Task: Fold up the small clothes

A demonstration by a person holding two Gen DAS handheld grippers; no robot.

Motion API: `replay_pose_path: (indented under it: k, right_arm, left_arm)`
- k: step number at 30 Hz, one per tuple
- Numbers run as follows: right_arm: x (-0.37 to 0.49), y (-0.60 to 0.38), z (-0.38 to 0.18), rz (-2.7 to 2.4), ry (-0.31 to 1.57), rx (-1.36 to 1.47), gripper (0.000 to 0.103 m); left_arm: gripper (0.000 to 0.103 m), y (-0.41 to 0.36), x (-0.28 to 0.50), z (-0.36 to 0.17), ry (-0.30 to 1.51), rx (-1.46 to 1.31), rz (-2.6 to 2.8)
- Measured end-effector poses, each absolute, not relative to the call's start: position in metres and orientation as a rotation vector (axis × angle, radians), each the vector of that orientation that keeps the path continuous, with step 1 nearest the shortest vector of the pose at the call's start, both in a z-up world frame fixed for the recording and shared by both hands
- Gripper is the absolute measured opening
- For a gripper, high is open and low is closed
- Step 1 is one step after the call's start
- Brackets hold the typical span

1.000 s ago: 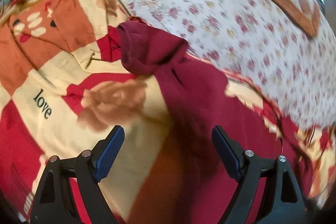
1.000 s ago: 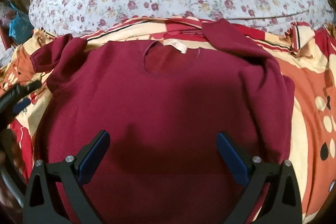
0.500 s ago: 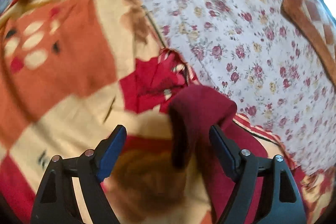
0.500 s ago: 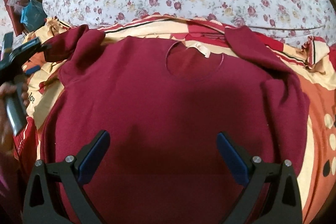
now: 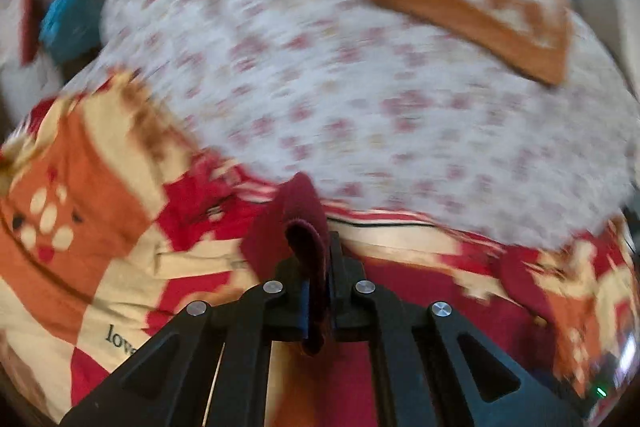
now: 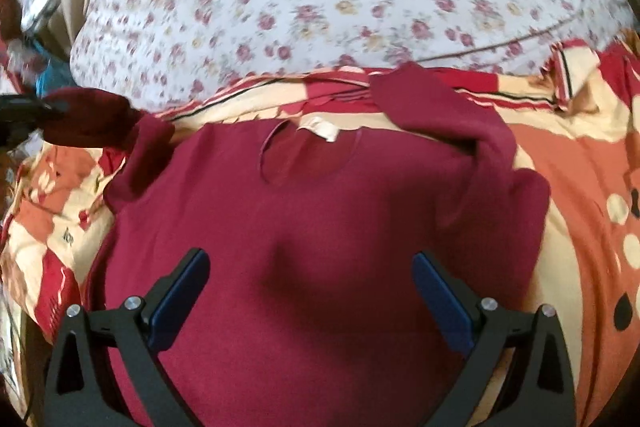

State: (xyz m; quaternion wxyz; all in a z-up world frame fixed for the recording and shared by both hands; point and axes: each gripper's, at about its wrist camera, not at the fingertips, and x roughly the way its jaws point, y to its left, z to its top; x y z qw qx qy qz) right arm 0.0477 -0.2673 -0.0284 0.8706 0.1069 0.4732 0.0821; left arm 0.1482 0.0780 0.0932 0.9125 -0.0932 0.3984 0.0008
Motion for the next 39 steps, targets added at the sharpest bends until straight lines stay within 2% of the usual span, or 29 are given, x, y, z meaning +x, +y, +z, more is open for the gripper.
replay_pose_path:
  k: [3, 7, 13, 18, 20, 26, 31, 34, 37, 39]
  right_arm:
    - [0.047, -0.279, -0.022, 0.147, 0.984, 0.198, 0.103]
    - [0.044, -0.303, -0.009, 0.109, 0.967, 0.154, 0.103]
    - [0.043, -0.354, -0.009, 0.018, 0.957, 0.234, 0.103]
    - [0.042, -0.381, -0.020, -0.015, 0.984, 0.343, 0.103]
    - [0.042, -0.387, -0.020, -0.030, 0.980, 0.354, 0.103]
    - [0.040, -0.391, -0.018, -0.009, 0.966, 0.401, 0.103]
    - [0.043, -0.384, -0.025, 0.028, 0.956, 0.408, 0.101]
    - [0.050, -0.371, -0.036, 0.045, 0.947, 0.370, 0.085]
    - [0.064, -0.357, -0.053, 0.061, 0.948, 0.363, 0.082]
    - [0.073, -0.343, -0.069, 0.071, 0.988, 0.320, 0.065]
  left_arm:
    - [0.000, 0.018, 0.137, 0.119, 0.839, -0.138, -0.124]
    - [0.000, -0.062, 0.128, 0.119, 0.883, -0.053, -0.242]
    - [0.000, -0.162, 0.130, 0.070, 1.001, -0.016, -0.365]
    - [0.000, -0.192, 0.127, 0.034, 1.081, -0.104, -0.510]
    - [0.012, -0.188, 0.122, 0.034, 1.104, -0.154, -0.567]
    - [0.014, -0.132, 0.101, 0.059, 1.009, -0.095, -0.483]
    - [0.015, -0.064, 0.102, 0.022, 0.958, 0.069, -0.155]
    - [0.015, -0.035, 0.113, -0.021, 1.007, 0.107, -0.031]
    - [0.015, -0.011, 0.122, -0.054, 1.032, 0.126, 0.065]
    - [0.015, 0.007, 0.123, -0.063, 1.022, 0.091, 0.125]
